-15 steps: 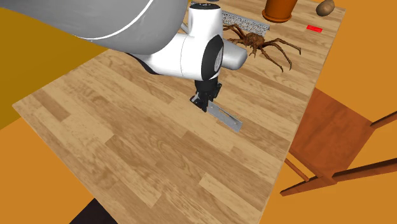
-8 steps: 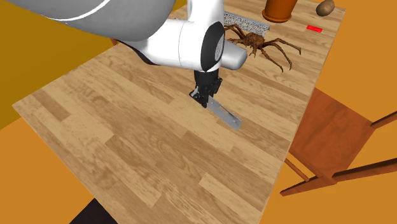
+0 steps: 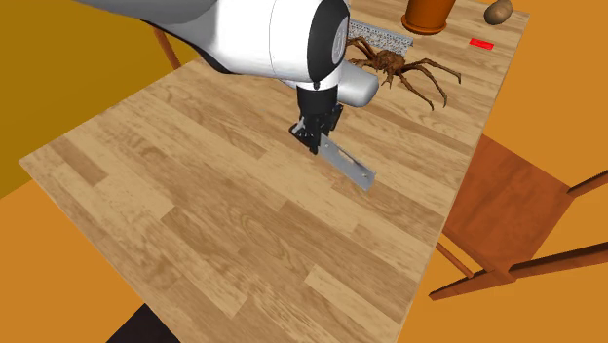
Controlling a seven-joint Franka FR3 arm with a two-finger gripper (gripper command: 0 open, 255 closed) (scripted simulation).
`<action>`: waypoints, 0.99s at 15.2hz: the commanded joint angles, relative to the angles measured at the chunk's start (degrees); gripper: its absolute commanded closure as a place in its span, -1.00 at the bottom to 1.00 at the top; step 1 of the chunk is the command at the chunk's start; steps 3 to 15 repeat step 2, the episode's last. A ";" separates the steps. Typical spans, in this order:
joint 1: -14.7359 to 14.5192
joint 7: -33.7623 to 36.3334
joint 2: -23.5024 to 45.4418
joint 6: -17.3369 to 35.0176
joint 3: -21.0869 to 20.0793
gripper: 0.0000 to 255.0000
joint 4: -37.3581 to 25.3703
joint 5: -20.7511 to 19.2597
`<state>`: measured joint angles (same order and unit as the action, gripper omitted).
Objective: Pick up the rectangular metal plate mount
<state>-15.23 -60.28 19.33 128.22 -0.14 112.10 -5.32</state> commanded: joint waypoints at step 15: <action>-0.04 -0.01 -0.54 -0.77 -0.04 1.00 -0.21 0.04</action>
